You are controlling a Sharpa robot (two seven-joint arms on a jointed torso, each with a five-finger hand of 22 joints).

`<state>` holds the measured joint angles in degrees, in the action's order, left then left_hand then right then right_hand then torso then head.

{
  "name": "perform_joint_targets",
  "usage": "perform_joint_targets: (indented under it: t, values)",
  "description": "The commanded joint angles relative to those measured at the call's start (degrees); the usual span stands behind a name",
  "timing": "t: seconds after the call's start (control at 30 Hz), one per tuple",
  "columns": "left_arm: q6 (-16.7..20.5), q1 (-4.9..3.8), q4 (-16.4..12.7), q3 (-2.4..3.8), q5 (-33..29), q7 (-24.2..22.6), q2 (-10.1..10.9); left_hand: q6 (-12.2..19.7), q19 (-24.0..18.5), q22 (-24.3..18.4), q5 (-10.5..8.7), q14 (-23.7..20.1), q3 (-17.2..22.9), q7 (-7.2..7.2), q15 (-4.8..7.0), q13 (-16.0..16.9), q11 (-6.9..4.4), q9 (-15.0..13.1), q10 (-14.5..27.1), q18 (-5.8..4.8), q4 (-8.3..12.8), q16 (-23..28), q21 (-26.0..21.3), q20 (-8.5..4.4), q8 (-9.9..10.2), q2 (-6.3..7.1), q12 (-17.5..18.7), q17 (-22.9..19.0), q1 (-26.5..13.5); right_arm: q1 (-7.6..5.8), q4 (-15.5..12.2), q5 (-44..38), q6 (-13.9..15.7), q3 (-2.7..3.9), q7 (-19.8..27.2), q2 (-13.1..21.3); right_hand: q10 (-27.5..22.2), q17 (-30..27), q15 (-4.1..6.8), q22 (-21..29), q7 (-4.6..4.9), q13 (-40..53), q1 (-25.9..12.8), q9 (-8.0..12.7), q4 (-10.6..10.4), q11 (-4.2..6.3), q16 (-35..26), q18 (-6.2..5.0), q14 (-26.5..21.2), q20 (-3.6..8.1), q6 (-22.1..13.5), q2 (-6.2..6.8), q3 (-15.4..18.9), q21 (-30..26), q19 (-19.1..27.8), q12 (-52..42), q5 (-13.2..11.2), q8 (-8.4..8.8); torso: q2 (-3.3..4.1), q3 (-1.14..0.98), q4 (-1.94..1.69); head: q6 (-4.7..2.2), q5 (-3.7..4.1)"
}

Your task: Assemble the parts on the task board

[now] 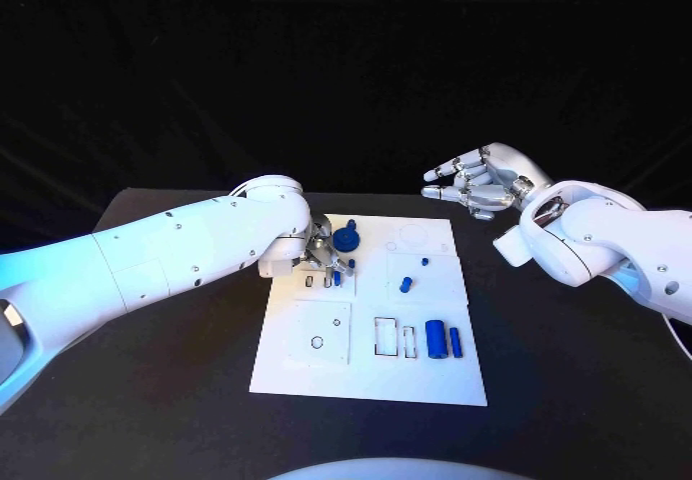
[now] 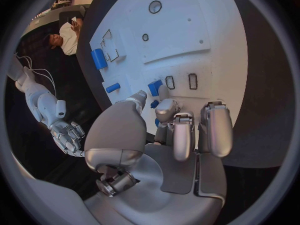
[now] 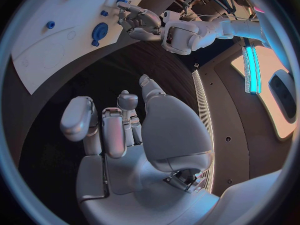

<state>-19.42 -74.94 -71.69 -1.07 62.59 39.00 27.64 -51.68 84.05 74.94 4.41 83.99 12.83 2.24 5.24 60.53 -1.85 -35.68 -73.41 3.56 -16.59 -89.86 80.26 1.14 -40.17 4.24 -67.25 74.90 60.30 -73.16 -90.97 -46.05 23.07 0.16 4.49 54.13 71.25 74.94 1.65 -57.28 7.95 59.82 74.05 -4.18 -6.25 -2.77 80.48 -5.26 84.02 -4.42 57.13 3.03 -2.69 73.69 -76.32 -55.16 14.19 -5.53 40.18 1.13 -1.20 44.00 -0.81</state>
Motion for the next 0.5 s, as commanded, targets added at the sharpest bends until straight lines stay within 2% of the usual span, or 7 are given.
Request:
perform_joint_targets:
  t: [0.03, 0.5]
  values:
    - [-1.3, 0.01, 0.1, 0.01, -0.5, -0.1, -0.1, 0.0, 1.7, 1.6, 0.14, 6.0, 0.4, -0.25, 0.10, 0.0, -0.06, -0.1, -0.5, -0.70, -0.2, -0.1, 0.3, -0.23, -0.1, 0.67, -0.2, 15.1, 0.1, 0.05, 0.0, -1.0, -1.0, -0.01, -0.1, -0.1, -0.3, 0.3, -0.08, 0.1, -0.14, 0.0, -0.1, 0.1, 0.1, -0.03, -0.2, -0.95, 2.8, -0.01, 0.0, -0.14, 0.4, -0.2, 0.4, 0.4, 0.2, -0.29, -0.01, 0.02, 0.02, 0.06, -0.05]
    - [-2.3, 0.11, 0.6, -0.04, -0.4, 0.0, -0.4, 0.1, 1.7, 1.7, 0.13, 6.0, 3.0, -0.30, 0.14, 0.1, -0.11, -0.6, -0.5, -0.70, 0.2, -0.1, 0.2, -0.26, 0.0, 1.21, -0.3, 15.1, 1.4, 0.07, 0.1, -0.8, -1.3, -0.05, -0.2, -0.2, -0.3, 0.3, -0.07, 0.1, -0.17, -0.1, -0.1, 0.1, 0.0, -0.01, -0.3, -0.96, 2.8, 0.00, 0.1, -0.19, 0.5, -0.3, 0.4, 0.4, 0.3, -0.37, 0.01, 0.02, 0.03, 0.41, 0.15]
